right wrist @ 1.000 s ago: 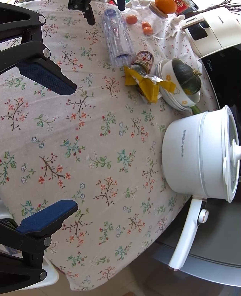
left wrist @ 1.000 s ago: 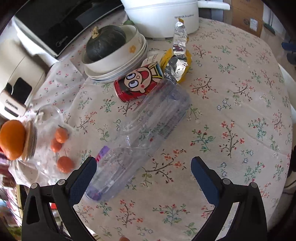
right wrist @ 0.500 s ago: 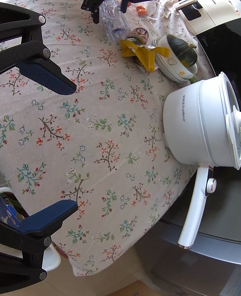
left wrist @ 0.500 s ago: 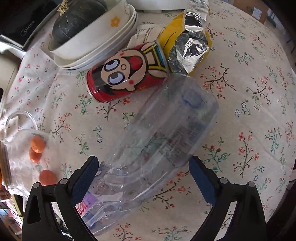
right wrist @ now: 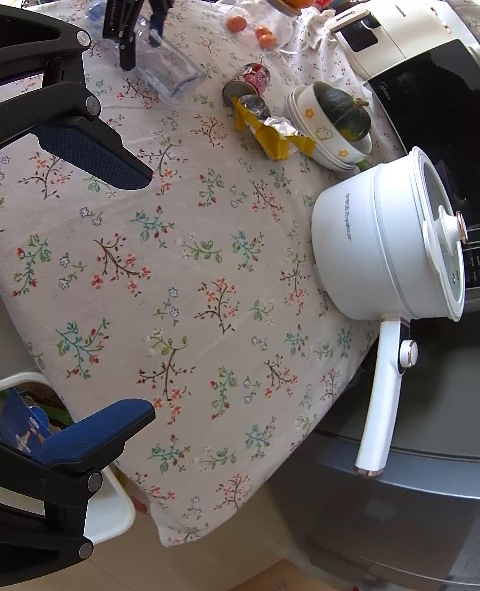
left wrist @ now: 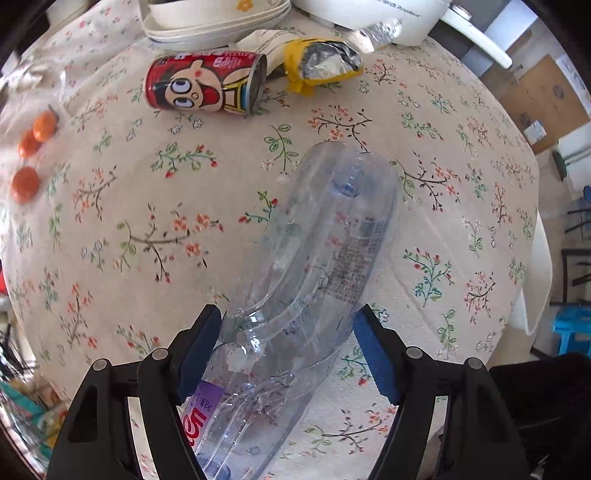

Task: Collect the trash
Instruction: 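Grasp the clear plastic water bottle with the left gripper, then grasp the yellow snack wrapper with the right gripper while the left holds the bottle, then carry the bottle and yellow wrapper over the white bin and release both, then move both grippers back over the table toward the red can, then grasp the red cartoon-printed can with the left gripper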

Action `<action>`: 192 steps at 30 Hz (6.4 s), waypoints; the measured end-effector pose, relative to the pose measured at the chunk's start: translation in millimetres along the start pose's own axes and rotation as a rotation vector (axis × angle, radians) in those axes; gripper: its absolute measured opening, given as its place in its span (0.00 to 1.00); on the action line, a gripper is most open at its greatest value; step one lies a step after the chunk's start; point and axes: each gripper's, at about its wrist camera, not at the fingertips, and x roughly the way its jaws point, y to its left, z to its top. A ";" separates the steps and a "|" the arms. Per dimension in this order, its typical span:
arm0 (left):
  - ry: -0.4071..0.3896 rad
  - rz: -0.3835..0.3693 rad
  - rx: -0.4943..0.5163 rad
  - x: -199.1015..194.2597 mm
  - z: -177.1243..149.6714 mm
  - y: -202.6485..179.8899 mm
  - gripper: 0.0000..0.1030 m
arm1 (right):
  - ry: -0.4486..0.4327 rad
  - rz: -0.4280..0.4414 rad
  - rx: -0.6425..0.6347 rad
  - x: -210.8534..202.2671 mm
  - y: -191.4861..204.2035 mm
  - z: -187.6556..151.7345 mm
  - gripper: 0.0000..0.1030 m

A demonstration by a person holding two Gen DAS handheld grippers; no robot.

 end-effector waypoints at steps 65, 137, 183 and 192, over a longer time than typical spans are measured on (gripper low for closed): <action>-0.556 -0.184 -0.296 -123.7 -44.7 -9.6 0.62 | 0.031 0.154 -0.055 69.4 85.6 33.8 0.22; -0.420 -0.267 0.230 -9.3 -1.4 -363.5 0.95 | 0.194 -0.131 0.394 -59.9 -250.0 -142.1 0.70; -0.440 0.084 -0.407 -52.1 83.2 31.7 0.94 | 0.124 0.020 0.012 60.1 38.5 6.6 0.88; -0.355 0.078 -0.577 -3.5 144.9 60.0 0.85 | 0.129 -0.033 -0.006 67.4 27.4 11.2 0.88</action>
